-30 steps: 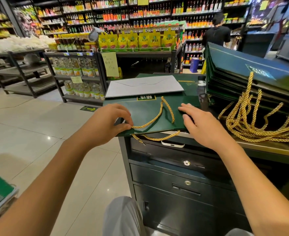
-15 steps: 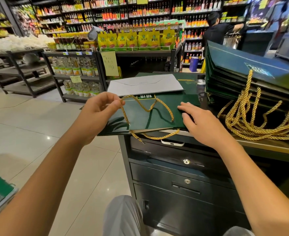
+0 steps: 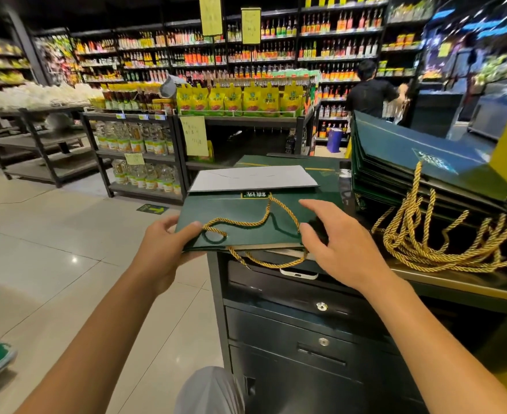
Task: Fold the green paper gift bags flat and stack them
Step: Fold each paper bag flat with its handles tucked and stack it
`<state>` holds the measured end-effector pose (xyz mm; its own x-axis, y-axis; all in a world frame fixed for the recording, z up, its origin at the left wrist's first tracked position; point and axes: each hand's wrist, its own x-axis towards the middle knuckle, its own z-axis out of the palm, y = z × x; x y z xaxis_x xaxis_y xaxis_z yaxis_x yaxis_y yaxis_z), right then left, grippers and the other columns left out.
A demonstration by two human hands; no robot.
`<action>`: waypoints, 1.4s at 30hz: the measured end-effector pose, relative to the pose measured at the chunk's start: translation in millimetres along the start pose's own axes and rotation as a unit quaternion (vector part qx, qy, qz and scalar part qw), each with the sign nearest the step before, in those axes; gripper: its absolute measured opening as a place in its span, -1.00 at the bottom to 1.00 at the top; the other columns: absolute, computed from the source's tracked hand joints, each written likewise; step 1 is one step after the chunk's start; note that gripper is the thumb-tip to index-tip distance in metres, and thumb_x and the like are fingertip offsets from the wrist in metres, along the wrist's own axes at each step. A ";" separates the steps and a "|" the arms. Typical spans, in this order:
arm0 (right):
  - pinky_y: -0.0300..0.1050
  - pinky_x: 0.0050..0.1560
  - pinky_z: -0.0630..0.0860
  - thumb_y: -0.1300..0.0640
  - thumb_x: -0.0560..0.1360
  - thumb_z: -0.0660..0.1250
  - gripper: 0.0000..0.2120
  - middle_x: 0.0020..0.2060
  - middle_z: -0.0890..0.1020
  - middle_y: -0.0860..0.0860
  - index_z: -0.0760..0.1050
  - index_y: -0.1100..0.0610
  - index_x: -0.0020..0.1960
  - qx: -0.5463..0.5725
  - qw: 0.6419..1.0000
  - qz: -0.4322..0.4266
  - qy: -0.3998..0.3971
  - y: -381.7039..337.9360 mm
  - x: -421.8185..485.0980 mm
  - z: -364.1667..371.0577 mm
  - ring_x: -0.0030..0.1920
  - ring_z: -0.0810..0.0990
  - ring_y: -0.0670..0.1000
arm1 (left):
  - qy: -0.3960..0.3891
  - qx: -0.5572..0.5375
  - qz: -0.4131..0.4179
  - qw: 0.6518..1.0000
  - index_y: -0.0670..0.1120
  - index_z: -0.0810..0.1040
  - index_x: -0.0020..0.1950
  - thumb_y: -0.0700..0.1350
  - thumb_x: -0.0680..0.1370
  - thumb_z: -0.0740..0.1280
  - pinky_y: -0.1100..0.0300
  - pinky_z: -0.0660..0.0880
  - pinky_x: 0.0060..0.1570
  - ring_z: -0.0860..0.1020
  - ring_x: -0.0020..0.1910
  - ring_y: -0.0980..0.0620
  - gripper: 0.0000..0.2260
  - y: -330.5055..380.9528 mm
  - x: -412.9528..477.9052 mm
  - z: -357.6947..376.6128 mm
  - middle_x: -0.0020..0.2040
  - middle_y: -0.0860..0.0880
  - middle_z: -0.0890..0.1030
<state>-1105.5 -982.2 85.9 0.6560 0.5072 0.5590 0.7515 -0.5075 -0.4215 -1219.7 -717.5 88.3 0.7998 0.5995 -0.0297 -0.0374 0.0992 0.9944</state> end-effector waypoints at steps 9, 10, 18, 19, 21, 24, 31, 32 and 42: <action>0.18 0.39 0.31 -0.21 0.57 0.27 -0.20 0.60 0.14 0.00 -0.14 -0.20 0.63 -0.226 0.965 -0.096 -0.093 -48.8 14.4 19.9 0.55 0.18 0.08 | -0.028 -0.079 -0.015 0.996 -0.17 0.53 0.21 -0.24 0.65 0.29 0.20 0.64 -0.28 0.73 -0.16 0.02 -0.85 13.6 -12.3 0.8 -0.04 -0.11 0.73; 0.19 0.37 0.31 -0.18 0.58 0.27 -0.20 0.60 0.14 0.01 -0.17 -0.20 0.63 -0.232 0.963 -0.099 -0.092 -51.6 16.1 20.9 0.54 0.20 0.10 | -0.032 -0.084 -0.017 0.996 -0.17 0.54 0.20 -0.24 0.65 0.28 0.18 0.65 -0.27 0.73 -0.16 0.01 -0.86 14.2 -13.4 0.2 -0.01 -0.14 0.72; 0.08 -0.08 0.53 0.00 0.63 0.22 -0.33 0.38 0.49 0.04 -0.03 -0.12 0.64 -0.270 0.948 -0.169 -0.029 -54.4 28.9 25.6 0.17 0.50 0.16 | -0.081 -0.170 0.009 0.982 -0.05 0.55 0.31 0.07 0.72 0.10 -0.01 0.57 -0.06 0.72 0.00 -0.14 -0.66 19.6 -19.1 2.2 0.12 -0.14 0.71; 0.08 -0.11 0.56 0.04 0.61 0.19 -0.35 0.35 0.51 0.04 0.02 -0.12 0.64 -0.253 0.952 -0.173 -0.007 -55.0 31.1 23.8 0.14 0.52 0.15 | -0.083 -0.173 0.007 0.981 -0.05 0.54 0.33 0.10 0.72 0.08 -0.01 0.55 -0.05 0.72 0.01 -0.16 -0.63 20.1 -18.9 2.5 0.14 -0.16 0.70; 0.11 -0.13 0.60 0.10 0.57 0.16 -0.36 0.30 0.55 0.01 0.11 -0.10 0.63 -0.215 0.961 -0.169 0.045 -57.5 33.9 15.4 0.11 0.54 0.14 | -0.092 -0.149 0.004 0.984 -0.06 0.53 0.35 0.10 0.72 0.07 -0.01 0.56 -0.04 0.71 0.04 -0.18 -0.62 19.0 -18.0 3.6 0.16 -0.18 0.69; 0.14 -0.11 0.63 0.25 0.56 0.31 -0.34 0.15 0.61 -0.01 0.24 -0.10 0.58 -0.068 0.981 -0.114 0.144 -58.9 36.8 -2.7 0.04 0.58 0.10 | -0.112 -0.124 -0.005 0.986 -0.10 0.53 0.37 0.05 0.70 0.13 0.05 0.66 -0.08 0.70 0.10 -0.19 -0.64 13.1 -14.8 5.6 0.19 -0.18 0.69; -0.48 -0.17 0.42 0.02 0.69 0.17 -0.81 -0.25 0.60 -0.25 0.55 -0.03 0.02 0.342 0.911 0.054 0.223 -83.0 34.3 -40.4 -0.22 0.52 -0.34 | -0.149 -0.097 -0.007 0.984 -0.13 0.53 0.33 0.05 0.49 0.33 0.06 0.66 0.07 0.70 0.10 -0.15 -0.54 6.8 -22.9 25.9 0.13 -0.16 0.71; -0.56 -0.17 0.36 0.01 0.69 0.16 -0.81 -0.26 0.56 -0.27 0.50 -0.11 -0.04 0.358 0.902 0.072 0.231 -86.3 33.3 -39.6 -0.21 0.49 -0.43 | -0.159 -0.087 -0.010 0.983 -0.15 0.52 0.34 0.04 0.51 0.32 0.05 0.65 0.10 0.69 0.12 -0.14 -0.55 5.8 -24.5 31.2 0.14 -0.17 0.71; 0.15 0.27 0.56 -0.09 0.58 0.34 -0.80 0.11 0.69 -0.13 0.58 -0.43 0.00 0.501 0.822 0.167 0.212 -87.4 35.9 -7.0 0.19 0.65 0.01 | -0.142 -0.156 0.035 0.977 -0.11 0.46 0.40 -0.27 0.68 0.20 0.00 0.67 0.00 0.67 0.18 -0.14 -0.70 -4.1 -38.7 52.6 0.23 -0.13 0.68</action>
<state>-1148.0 -924.5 147.8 0.9138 0.0606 0.4017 0.3539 0.3668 -0.8604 -1218.9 -782.9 90.7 0.9208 0.3739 0.1105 -0.2431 0.3290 0.9125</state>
